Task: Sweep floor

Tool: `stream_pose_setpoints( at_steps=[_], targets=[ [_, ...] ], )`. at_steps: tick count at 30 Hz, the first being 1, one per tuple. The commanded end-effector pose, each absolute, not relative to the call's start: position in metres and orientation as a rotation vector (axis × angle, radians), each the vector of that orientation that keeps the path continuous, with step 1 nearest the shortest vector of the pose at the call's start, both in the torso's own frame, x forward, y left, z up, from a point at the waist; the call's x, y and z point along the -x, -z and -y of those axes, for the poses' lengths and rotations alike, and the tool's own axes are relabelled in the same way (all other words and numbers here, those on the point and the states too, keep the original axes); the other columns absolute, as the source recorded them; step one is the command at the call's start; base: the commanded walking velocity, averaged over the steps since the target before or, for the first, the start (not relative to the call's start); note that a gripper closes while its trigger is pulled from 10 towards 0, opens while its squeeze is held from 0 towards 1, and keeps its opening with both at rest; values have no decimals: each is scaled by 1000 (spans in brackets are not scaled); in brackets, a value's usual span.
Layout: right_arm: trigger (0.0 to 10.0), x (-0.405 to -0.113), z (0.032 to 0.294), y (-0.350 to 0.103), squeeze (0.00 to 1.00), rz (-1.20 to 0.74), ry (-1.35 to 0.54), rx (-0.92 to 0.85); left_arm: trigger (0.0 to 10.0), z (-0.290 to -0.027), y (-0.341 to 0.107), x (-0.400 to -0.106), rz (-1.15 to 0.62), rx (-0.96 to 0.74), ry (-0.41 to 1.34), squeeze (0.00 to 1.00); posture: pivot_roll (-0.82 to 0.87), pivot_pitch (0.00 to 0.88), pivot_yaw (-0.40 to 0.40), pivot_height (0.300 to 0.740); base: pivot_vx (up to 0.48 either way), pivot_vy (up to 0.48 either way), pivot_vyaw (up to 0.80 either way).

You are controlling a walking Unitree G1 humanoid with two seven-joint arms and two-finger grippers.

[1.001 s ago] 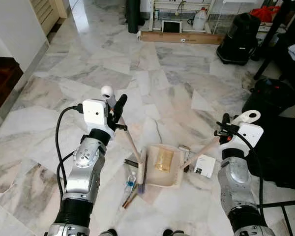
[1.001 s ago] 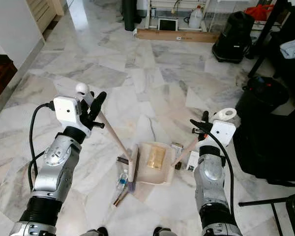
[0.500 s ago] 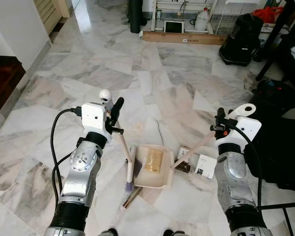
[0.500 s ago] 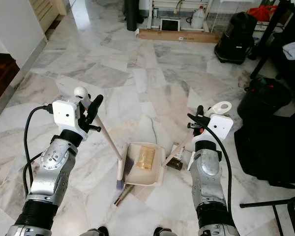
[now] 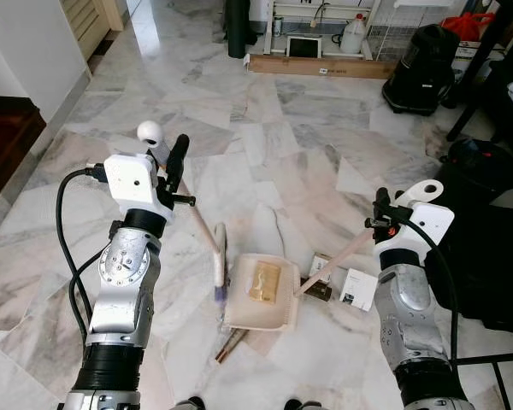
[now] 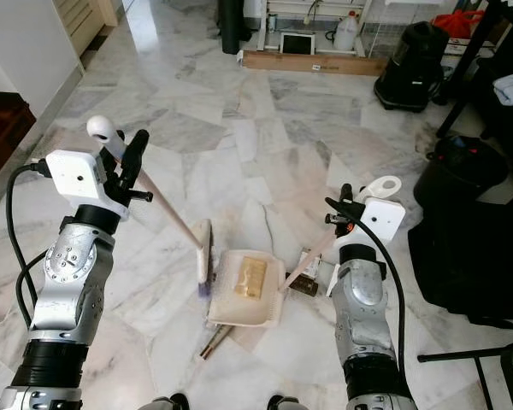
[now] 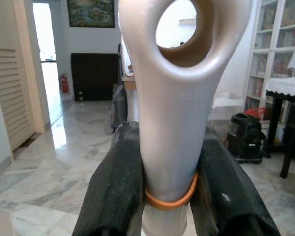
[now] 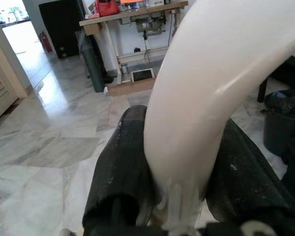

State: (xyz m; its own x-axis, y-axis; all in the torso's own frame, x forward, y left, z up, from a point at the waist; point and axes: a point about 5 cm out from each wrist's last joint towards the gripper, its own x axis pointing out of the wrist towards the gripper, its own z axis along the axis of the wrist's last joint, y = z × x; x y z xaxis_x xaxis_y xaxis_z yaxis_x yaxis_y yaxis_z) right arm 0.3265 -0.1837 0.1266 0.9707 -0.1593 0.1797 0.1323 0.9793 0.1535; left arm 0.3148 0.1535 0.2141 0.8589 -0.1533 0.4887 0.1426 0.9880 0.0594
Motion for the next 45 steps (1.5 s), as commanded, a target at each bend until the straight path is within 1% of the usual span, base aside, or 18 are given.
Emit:
stream_pose_setpoints(
  at_steps=[1,3,7,16,19,32,45],
  targets=[
    [10000,-326,183,-140,0,253,139,-148,10000,-152,-215,-310,533,-62,169,0,37,128,-28,740,0,0,0],
    [10000,-325,182,-142,0,257,136,-148,10000,-148,-204,-308,495,-99,198,0,36,124,-27,740,0,0,0],
    [10000,-324,182,-144,0,265,133,-137,10000,-146,-188,-304,448,-94,198,0,33,117,-28,740,0,0,0],
    [10000,-322,180,-147,0,274,130,-131,10000,-150,-191,-304,457,-100,173,0,39,107,-28,740,0,0,0],
    [10000,-323,178,-148,0,277,123,-128,10000,-147,-188,-304,452,-100,173,0,38,108,-28,740,0,0,663],
    [10000,-323,176,-151,0,278,126,-139,10000,-138,-186,-307,437,-78,180,0,38,159,-28,740,0,0,794],
    [10000,-324,175,-152,0,276,130,-148,10000,-137,-186,-308,428,-74,181,0,39,179,-26,740,0,0,794]
  ],
)
